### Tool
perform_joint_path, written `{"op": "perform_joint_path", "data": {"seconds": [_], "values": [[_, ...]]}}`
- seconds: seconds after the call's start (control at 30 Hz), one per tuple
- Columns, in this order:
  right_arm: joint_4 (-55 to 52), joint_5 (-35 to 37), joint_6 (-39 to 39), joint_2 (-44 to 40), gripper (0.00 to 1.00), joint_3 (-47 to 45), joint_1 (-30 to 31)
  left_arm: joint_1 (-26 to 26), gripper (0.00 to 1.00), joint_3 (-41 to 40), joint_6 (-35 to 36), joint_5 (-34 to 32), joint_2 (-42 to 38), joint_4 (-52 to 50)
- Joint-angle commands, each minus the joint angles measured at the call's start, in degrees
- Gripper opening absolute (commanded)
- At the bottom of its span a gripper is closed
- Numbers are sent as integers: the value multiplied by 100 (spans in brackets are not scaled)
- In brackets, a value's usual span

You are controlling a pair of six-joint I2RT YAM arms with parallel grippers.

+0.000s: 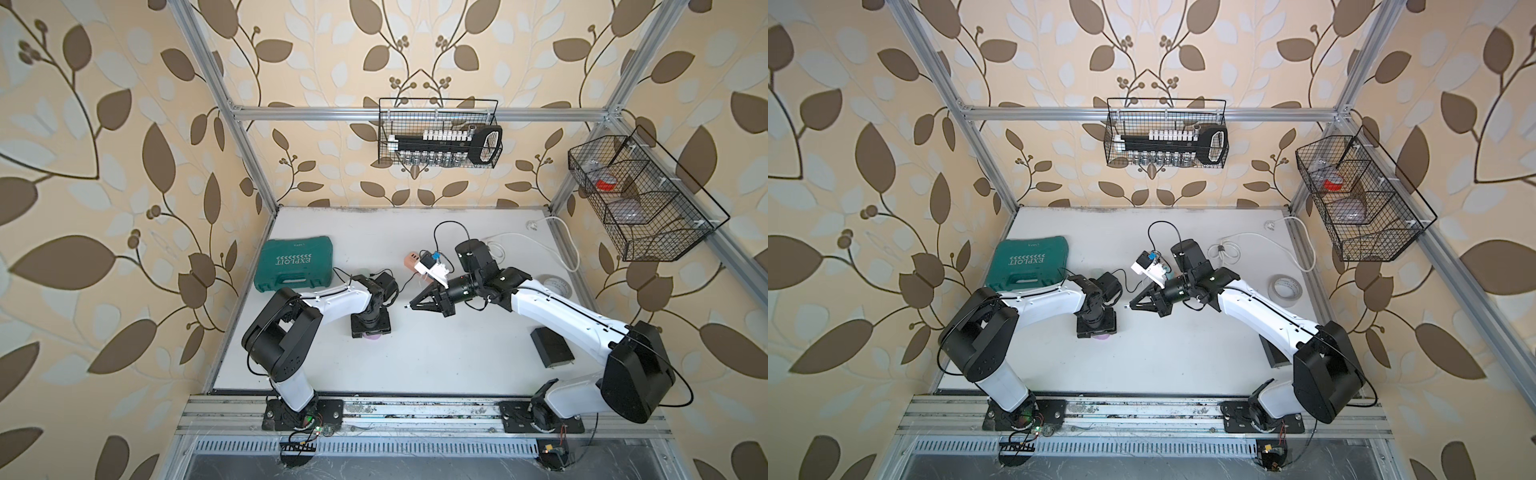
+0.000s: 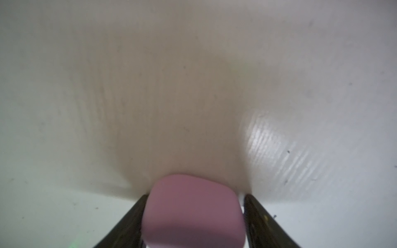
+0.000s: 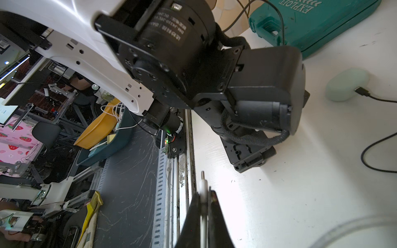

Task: Charge the bluetooth headset
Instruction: Pick up the bluetooth headset from the center of the board.

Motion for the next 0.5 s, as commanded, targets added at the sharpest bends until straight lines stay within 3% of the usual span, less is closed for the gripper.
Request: {"op": "perform_joint_path", "data": {"seconds": [0.0, 0.07, 0.17, 0.2, 0.37, 0.47], "values": [[20, -142, -32, -34, 6, -131, -16, -53, 70, 140, 95, -128, 75, -118], [36, -147, -32, -43, 6, -146, -11, -50, 68, 127, 123, -158, 87, -109], [42, -161, -23, -43, 6, -149, -9, -53, 55, 177, 207, -150, 179, -150], [42, -161, -23, -42, 6, -144, -13, -53, 55, 191, 222, -143, 203, -161], [51, -181, -23, -70, 6, -180, -10, -57, 78, 228, 232, -200, 215, -241], [68, -194, -23, -87, 6, -189, -10, -53, 82, 263, 275, -340, 141, -349]]}}
